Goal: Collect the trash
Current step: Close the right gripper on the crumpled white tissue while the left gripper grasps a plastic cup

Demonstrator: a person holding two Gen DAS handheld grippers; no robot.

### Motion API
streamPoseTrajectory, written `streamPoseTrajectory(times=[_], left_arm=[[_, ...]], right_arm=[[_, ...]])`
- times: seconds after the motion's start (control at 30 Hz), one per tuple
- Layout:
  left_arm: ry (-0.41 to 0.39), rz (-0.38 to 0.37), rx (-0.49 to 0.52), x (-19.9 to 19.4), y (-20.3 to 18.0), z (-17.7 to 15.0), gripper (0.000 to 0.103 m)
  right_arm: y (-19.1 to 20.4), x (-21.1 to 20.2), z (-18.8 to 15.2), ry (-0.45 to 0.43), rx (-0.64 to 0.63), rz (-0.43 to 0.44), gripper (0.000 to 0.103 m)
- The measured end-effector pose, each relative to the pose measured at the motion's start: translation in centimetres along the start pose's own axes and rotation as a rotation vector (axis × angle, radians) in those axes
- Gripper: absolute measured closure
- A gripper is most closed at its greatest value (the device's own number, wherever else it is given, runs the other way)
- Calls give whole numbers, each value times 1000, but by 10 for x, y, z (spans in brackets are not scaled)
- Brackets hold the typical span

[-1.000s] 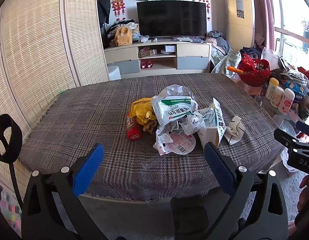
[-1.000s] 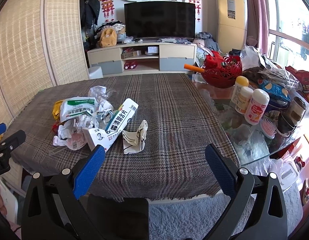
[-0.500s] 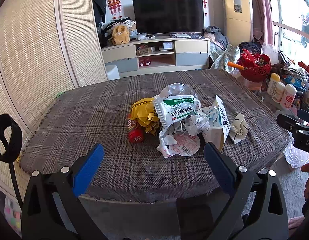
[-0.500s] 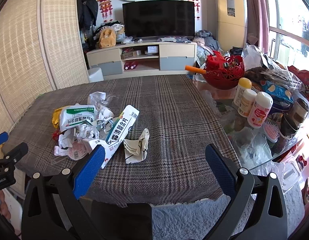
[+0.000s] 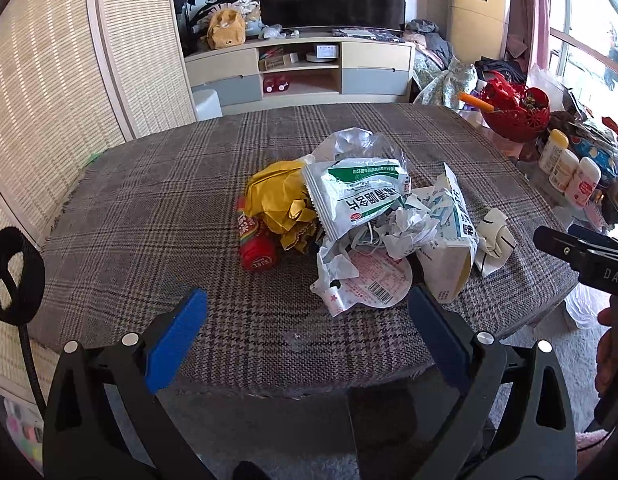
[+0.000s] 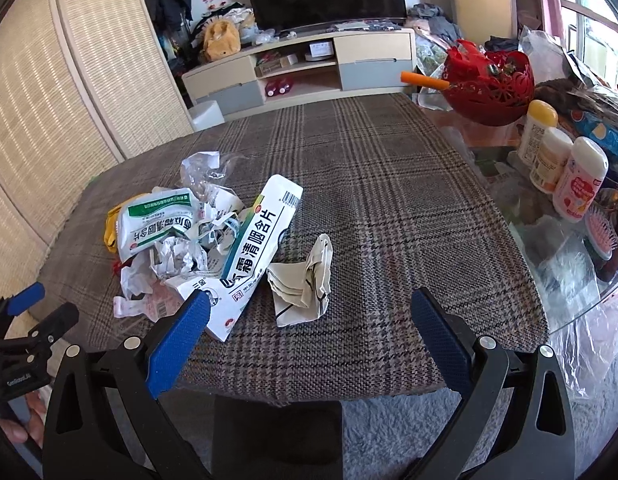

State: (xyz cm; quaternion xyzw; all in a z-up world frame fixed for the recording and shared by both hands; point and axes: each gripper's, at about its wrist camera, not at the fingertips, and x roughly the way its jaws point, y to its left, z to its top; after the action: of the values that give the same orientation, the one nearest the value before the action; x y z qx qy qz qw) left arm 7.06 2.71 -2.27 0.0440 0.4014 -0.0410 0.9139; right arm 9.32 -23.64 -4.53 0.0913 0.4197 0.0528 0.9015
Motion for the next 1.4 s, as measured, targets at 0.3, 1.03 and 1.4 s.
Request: streamPoseTrajectory(times=[0.3,1.03,1.4], left_arm=[[92,-61,-49,39,-1,11,8],[185,-39,-31,95,-2,23,68],[162,-35,-26,87,-3,24,94]], right_arm=[[-23,30,7,89,78,-23,10],[-14,69,8,160,57,11,64],[-10,59,11,125,33,-7,92]])
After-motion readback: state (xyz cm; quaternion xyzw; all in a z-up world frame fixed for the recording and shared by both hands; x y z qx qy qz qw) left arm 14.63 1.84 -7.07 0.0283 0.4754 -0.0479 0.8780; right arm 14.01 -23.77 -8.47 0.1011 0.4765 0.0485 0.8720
